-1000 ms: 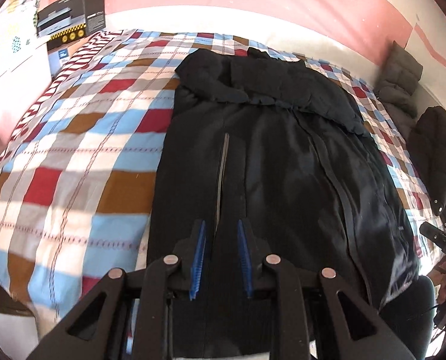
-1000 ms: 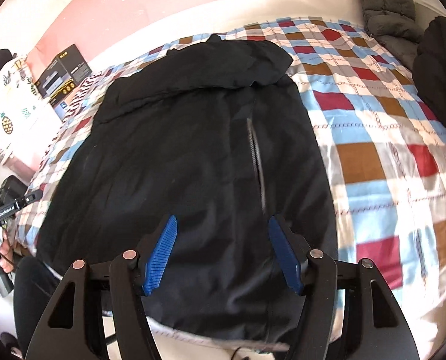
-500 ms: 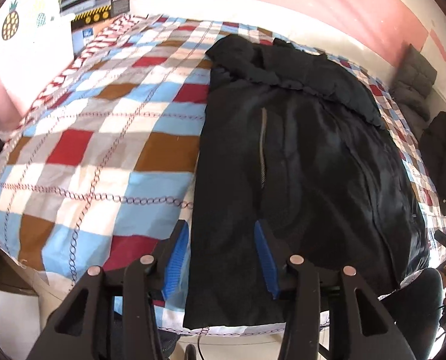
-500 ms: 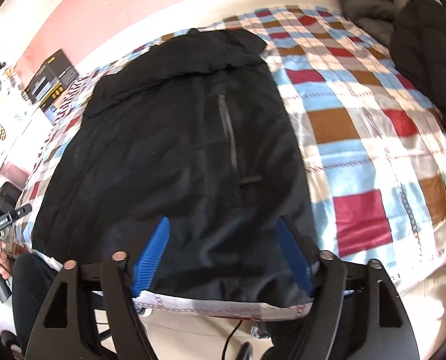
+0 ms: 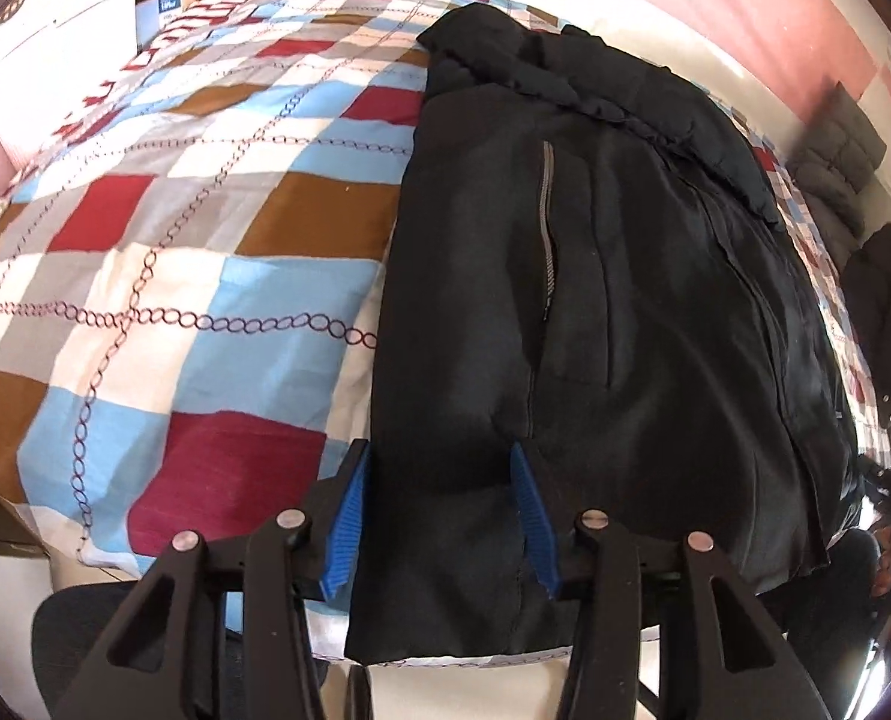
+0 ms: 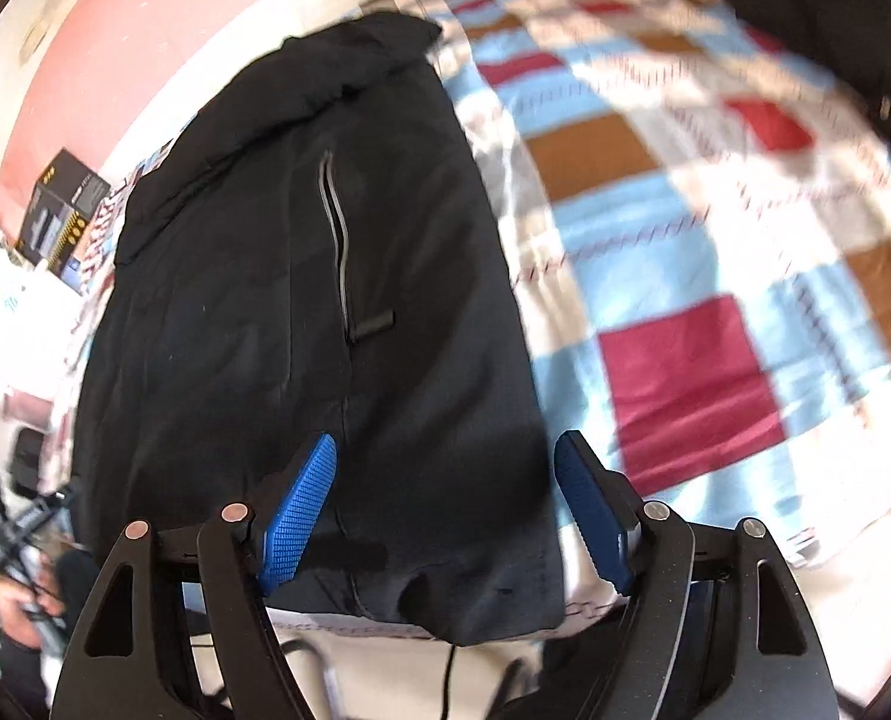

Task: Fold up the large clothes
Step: 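Move both open tools down to the jacket hem, then grasp the jacket hem with the left tool while the right tool grasps beside it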

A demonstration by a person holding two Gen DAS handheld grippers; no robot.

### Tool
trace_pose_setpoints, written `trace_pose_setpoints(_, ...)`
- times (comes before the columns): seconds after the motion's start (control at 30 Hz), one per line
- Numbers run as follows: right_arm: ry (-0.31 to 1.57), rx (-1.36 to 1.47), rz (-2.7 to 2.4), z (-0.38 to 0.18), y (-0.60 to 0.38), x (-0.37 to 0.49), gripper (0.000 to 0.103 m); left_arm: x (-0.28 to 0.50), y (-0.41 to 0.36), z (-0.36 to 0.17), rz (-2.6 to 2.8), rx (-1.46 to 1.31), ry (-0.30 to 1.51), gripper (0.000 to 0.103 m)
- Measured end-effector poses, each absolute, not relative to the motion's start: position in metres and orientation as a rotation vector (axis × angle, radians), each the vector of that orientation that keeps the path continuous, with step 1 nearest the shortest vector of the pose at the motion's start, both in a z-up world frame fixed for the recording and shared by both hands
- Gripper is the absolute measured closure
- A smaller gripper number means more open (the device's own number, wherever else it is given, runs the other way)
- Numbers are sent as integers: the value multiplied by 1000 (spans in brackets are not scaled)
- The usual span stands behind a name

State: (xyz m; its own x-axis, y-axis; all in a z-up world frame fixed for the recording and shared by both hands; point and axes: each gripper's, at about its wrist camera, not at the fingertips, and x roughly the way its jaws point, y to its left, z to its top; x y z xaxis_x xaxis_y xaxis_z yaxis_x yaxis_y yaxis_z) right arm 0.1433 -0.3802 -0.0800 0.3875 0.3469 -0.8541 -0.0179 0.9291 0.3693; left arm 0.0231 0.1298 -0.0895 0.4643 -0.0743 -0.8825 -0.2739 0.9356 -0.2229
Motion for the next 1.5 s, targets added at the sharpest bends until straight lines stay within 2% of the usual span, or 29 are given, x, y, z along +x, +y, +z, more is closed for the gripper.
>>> trace_pose_setpoints(0.2, 1171, 355, 314, -80, -375, 140, 26, 17, 139, -99, 98, -447, 1110, 53)
trace_pose_setpoints(0.4, 1206, 453, 358, -85, -386, 143, 28, 13, 139, -107, 72, -462, 1113, 52)
trace_pose_setpoints(0.5, 1222, 417, 299, -90, -393, 148, 28, 14, 140, -108, 63, -472, 1114, 51)
trace_pose_setpoints(0.6, 1247, 524, 280, -100, -405, 153, 28, 15, 140, -111, 55, -470, 1120, 51)
trace_pose_setpoints(0.67, 1266, 484, 308, -99, -398, 153, 28, 16, 139, -110, 57, -467, 1127, 51)
trace_pose_setpoints(0.77, 1303, 419, 350, -98, -385, 149, 33, 18, 138, -110, 57, -451, 1143, 51)
trace_pose_setpoints(0.83, 1313, 435, 353, -99, -386, 147, 52, 19, 138, -109, 54, -446, 1155, 55)
trace_pose_setpoints(0.87, 1317, 483, 364, -100, -388, 146, 59, 20, 137, -108, 50, -450, 1158, 62)
trace_pose_setpoints(0.9, 1317, 514, 379, -101, -388, 148, 70, 20, 137, -106, 44, -451, 1158, 66)
trace_pose_setpoints(0.93, 1309, 523, 389, -98, -387, 146, 73, 20, 135, -103, 42, -440, 1159, 74)
trace_pose_setpoints(1.0, 1295, 497, 390, -90, -382, 144, 75, 19, 134, -95, 35, -433, 1152, 84)
trace_pose_setpoints(1.07, 1271, 518, 394, -81, -382, 142, 76, 15, 138, -84, 22, -465, 1128, 86)
trace_pose_setpoints(1.3, 1169, 568, 451, -44, -397, 138, 77, 4, 162, -40, -16, -609, 996, 88)
trace_pose_setpoints(1.5, 1093, 597, 485, -16, -403, 147, 77, 8, 166, -3, -37, -629, 890, 88)
